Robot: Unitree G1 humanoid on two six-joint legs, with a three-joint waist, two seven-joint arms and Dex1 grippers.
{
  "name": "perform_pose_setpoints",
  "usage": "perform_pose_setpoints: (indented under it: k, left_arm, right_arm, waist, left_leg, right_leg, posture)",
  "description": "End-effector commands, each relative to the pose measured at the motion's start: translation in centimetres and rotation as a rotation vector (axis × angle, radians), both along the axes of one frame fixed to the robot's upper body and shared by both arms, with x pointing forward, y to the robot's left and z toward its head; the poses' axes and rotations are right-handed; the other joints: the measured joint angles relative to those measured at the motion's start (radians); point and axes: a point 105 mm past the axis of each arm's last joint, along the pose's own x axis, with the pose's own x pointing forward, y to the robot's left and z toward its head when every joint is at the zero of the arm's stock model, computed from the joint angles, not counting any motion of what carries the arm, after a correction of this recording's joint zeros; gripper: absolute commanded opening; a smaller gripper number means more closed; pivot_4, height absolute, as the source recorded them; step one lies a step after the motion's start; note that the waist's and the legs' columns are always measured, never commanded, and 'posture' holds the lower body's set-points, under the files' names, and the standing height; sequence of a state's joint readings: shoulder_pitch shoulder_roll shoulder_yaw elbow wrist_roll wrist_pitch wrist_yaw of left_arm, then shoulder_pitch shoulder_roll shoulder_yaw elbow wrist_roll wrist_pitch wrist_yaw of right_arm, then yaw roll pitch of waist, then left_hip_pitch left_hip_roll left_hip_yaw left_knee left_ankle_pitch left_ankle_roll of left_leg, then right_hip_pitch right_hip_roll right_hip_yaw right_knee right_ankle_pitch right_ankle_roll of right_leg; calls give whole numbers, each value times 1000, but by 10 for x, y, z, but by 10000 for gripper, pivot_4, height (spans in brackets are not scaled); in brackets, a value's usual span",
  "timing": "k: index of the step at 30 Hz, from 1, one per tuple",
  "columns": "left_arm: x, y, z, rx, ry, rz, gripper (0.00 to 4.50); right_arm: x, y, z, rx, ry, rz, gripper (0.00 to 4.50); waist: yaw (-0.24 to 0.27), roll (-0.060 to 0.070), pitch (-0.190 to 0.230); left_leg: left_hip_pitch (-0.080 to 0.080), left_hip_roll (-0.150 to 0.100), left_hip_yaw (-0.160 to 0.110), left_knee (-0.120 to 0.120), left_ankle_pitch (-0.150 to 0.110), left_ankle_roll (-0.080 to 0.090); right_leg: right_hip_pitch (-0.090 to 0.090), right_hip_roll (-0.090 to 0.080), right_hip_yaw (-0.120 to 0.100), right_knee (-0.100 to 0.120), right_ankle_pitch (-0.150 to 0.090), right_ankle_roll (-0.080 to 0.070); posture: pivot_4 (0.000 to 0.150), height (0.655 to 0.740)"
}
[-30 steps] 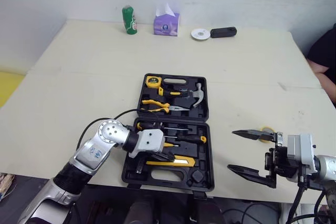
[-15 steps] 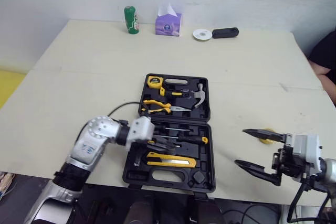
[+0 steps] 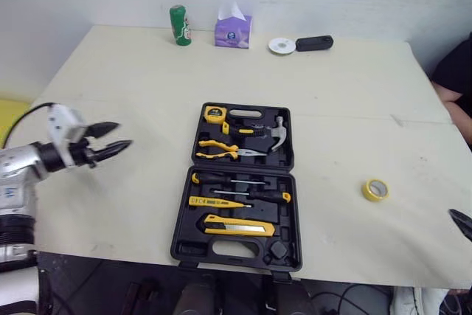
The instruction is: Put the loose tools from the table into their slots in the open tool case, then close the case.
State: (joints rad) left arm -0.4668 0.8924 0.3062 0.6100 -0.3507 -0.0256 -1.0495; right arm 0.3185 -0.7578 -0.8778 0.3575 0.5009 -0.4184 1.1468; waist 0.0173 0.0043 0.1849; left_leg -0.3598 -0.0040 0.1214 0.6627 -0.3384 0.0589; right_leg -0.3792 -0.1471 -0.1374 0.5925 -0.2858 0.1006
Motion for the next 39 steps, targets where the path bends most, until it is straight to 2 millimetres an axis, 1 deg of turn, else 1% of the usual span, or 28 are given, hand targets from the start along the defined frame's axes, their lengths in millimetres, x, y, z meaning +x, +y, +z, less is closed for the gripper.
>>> perform_pose_setpoints:
  k: [1,2,4,5,6,9,11,14,16,17,19,22,24,27,31,33,35,36,37,38,39]
  left_arm:
    - [-14,44,-6,-44,-17,183,44101]
    - [-16,50,-9,-48,-14,208,44101]
    - [-36,76,-28,-57,22,324,44101]
    - [-44,84,-34,-55,32,360,44101]
    - [-55,100,-38,-75,24,442,44101]
    - [-76,130,-41,-140,-24,626,44101]
    - [-86,141,-45,-123,-20,686,44101]
    - [-95,154,-44,-156,-65,775,44101]
    - [-94,150,-45,-196,-77,758,44101]
    - [-93,148,-47,-202,-72,748,44101]
    - [-94,147,-49,-204,-68,741,44101]
    - [-84,128,-50,-208,-74,659,44101]
    - [-74,115,-42,-218,-107,604,44101]
    - [-52,77,-23,-215,-145,435,44101]
    - [-40,42,-15,-192,-146,314,44101]
    - [-32,12,-8,-231,-138,201,44101]
    - [-27,-41,-2,-249,-105,-20,44101]
    - [-26,-61,2,-238,-103,-100,44101]
    - [-26,-76,6,-235,-108,-153,44101]
    - [-25,-86,9,-232,-114,-183,44101]
    - [-26,-100,13,-225,-118,-233,44101]
  right_arm:
    - [-23,-30,0,17,-55,-187,45000]
    - [-26,-33,-2,19,-49,-208,45000]
    - [-44,-46,-10,44,-42,-308,45000]
    - [-50,-50,-12,52,-44,-341,45000]
    - [-58,-57,-12,62,-48,-392,45000]
    - [-68,-65,-14,86,-59,-466,45000]
    - [-71,-65,-20,103,-41,-482,45000]
    - [-77,-63,-38,167,5,-505,45000]
    - [-80,-64,-45,190,-2,-541,45000]
    - [-81,-65,-47,199,-12,-559,45000]
    - [-82,-67,-48,207,-21,-575,45000]
    - [-74,-65,-51,208,-31,-560,45000]
    - [-63,-62,-50,216,-56,-530,45000]
    - [-39,-43,-38,211,-101,-394,45000]
    - [-28,-23,-29,217,-130,-297,45000]
    - [-21,-11,-22,206,-134,-243,45000]
    - [-6,10,-14,237,-60,-118,45000]
    - [-1,19,-15,226,6,-65,45000]
    - [3,28,-13,207,61,-10,45000]
    - [6,32,-9,204,82,22,45000]
    - [11,33,-3,193,115,35,45000]
  waist:
    - [-5,2,1]
    - [-7,2,1]
    - [-13,2,1]
    - [-17,3,2]
    - [-19,3,2]
    - [-21,2,2]
    - [-21,0,2]
    - [-21,0,2]
    - [-17,1,1]
    - [-16,2,1]
    - [-17,3,0]
    - [-20,4,1]
    - [-21,2,1]
    - [-22,1,1]
    - [-21,2,1]
    - [-20,4,1]
    - [-18,4,1]
    - [-17,4,1]
    - [-17,3,1]
    - [-17,3,1]
    - [-16,2,1]
  left_leg:
    - [0,0,0,0,-1,0]
    - [0,0,0,0,-1,0]
    - [0,0,0,-2,-1,-1]
    - [0,0,0,-2,-1,-1]
    - [0,0,1,-4,-1,-1]
    - [0,0,2,-6,-1,-1]
    - [0,0,2,-5,0,-2]
    - [1,0,3,-7,0,-2]
    - [2,0,3,-10,-1,-1]
    - [2,0,3,-11,1,-5]
    - [2,0,4,-13,2,-6]
    - [2,0,6,-15,3,-7]
    - [2,0,6,-15,3,-7]
    - [2,0,9,-13,3,-7]
    - [2,0,10,-14,4,-8]
    - [2,0,10,-15,4,-8]
    - [2,0,12,-15,4,-8]
    - [1,0,12,-14,4,-8]
    - [1,0,12,-13,4,-8]
    - [1,0,12,-12,4,-7]
    - [1,-1,13,-11,4,-7]
  right_leg:
    - [0,0,0,0,0,0]
    - [-1,0,0,0,0,0]
    - [-2,0,0,0,0,0]
    - [-2,0,1,0,0,0]
    - [-3,0,1,0,0,0]
    - [-4,0,2,0,0,-1]
    - [-4,-1,3,0,0,-1]
    - [-4,-1,4,-1,0,0]
    - [-5,-1,5,-1,0,-1]
    - [-6,-1,5,-1,-1,-2]
    - [-7,-1,5,-1,-1,-2]
    - [-9,-1,6,0,-1,-3]
    - [-9,-1,6,0,-1,-3]
    - [-9,-1,8,1,-1,-1]
    - [-11,-1,10,3,-1,-1]
    - [-12,0,10,3,-1,-1]
    - [-12,0,10,3,-1,-1]
    - [-12,0,11,4,-1,-1]
    - [-12,0,11,4,0,-1]
    - [-12,0,12,4,0,0]
    - [-12,-1,13,4,0,0]
  posture:
    - [1500,7400]
    - [1500,7400]
    - [1500,7400]
    - [1500,7400]
    - [1500,7400]
    - [1500,7400]
    - [1500,7400]
    - [1500,7400]
    - [1500,7400]
    - [1500,7400]
    - [1500,7400]
    - [1500,7400]
    - [1500,7400]
    - [1500,7400]
    - [1500,7400]
    - [1500,7400]
    - [1500,7400]
    - [1500,7400]
    - [1500,7400]
    - [1500,7400]
    - [1500,7400]
